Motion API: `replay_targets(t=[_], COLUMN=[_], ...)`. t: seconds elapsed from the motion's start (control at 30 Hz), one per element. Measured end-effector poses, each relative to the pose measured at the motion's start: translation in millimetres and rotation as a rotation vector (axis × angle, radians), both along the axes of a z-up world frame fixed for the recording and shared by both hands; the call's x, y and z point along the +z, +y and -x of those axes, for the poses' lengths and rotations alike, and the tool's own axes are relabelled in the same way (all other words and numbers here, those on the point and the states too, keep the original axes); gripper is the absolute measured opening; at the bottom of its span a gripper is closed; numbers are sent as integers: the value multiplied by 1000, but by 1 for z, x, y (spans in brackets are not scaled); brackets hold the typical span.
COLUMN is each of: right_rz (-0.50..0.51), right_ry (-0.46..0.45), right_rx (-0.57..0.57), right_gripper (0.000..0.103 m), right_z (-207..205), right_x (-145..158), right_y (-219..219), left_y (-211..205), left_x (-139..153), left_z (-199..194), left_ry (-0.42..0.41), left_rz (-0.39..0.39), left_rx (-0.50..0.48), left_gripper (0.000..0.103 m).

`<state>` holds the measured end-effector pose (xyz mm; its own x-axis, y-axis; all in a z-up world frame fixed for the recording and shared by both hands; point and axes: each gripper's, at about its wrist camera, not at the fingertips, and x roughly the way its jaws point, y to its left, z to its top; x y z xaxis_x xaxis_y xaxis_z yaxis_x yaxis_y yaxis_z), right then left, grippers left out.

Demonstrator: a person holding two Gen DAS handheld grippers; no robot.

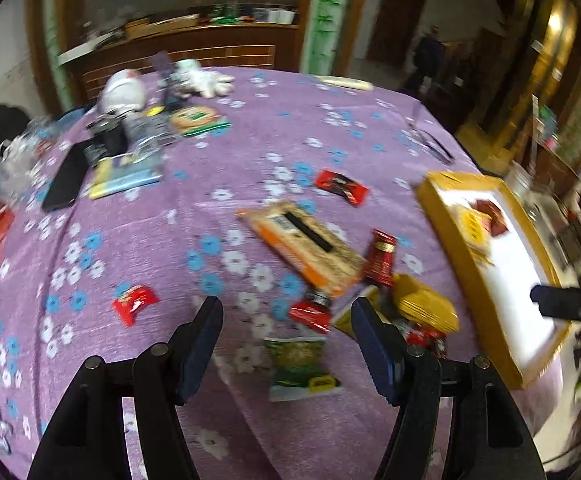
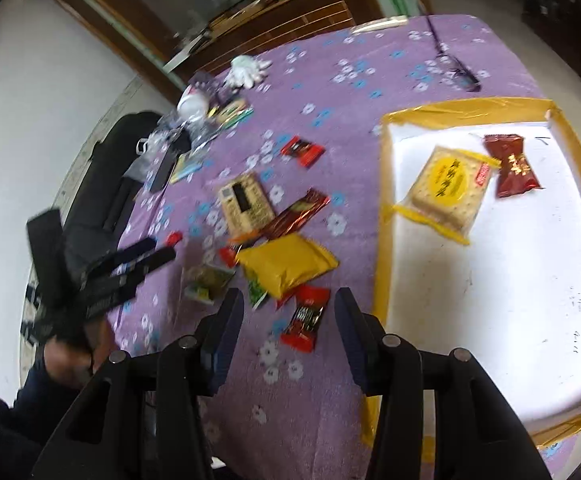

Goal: Organize snacks
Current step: 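Grasp the small red candy packet on the tablecloth with the left gripper, then grasp the long cracker pack with the right gripper while left holds red candy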

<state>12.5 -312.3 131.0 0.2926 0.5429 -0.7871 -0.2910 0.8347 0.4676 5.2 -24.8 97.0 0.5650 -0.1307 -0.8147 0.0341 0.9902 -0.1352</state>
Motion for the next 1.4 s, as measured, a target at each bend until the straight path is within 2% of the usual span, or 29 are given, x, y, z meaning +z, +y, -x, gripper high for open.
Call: replay_targets(t=[0.07, 0.13, 0.2, 0.33, 0.4, 0.5, 0.57, 0.6, 0.67, 0.77, 0.93, 1.07, 1.2, 1.23, 1.33, 1.4], right_rz=[-12, -56, -111, -110, -121, -103, -55, -21, -23, 39, 34, 42, 98, 114, 157, 207], right_ry=[4, 6, 18, 30, 42, 26, -4, -12, 13, 7, 13, 21, 20, 9, -5, -21], right_rx=[19, 21, 46, 117, 124, 134, 136, 114, 90, 72, 58, 116, 194, 199, 235, 255], right_gripper=[47, 47, 47, 47, 47, 47, 47, 47, 47, 47, 47, 47, 47, 48, 62, 63], right_z=[-7, -15, -24, -35, -37, -35, -33, -31, -29, -24, -17, -25, -47, -52, -73, -88], right_x=[-2, -2, -4, -10, -10, -4, 0, 2, 0, -3, -5, -14, -22, -23, -35, -45], right_y=[4, 7, 13, 42, 52, 69, 76, 78, 77, 84, 86, 94, 117, 123, 148, 167], left_y=[8, 16, 26, 50, 64, 81, 91, 94, 106, 119, 120, 113, 108, 108, 109, 113], left_x=[7, 14, 26, 31, 23, -1, -22, -30, -49, -65, -79, -83, -83, -83, -84, -84], left_z=[8, 16, 25, 41, 40, 23, 5, -3, -21, -37, -54, -57, -55, -54, -49, -47], left_ry=[16, 34, 24, 20, 28, 53, 50, 64, 95, 110, 112, 86, 71, 67, 52, 40], left_rz=[6, 17, -46, -100, -116, -135, -182, -185, -159, -137, -141, -165, -168, -166, -154, -132], left_rx=[62, 73, 95, 113, 90, 37, -4, -21, -44, -61, -103, -129, -124, -127, -129, -119], left_gripper=[70, 70, 70, 73, 80, 80, 80, 73, 58, 58, 56, 40, 31, 30, 27, 25])
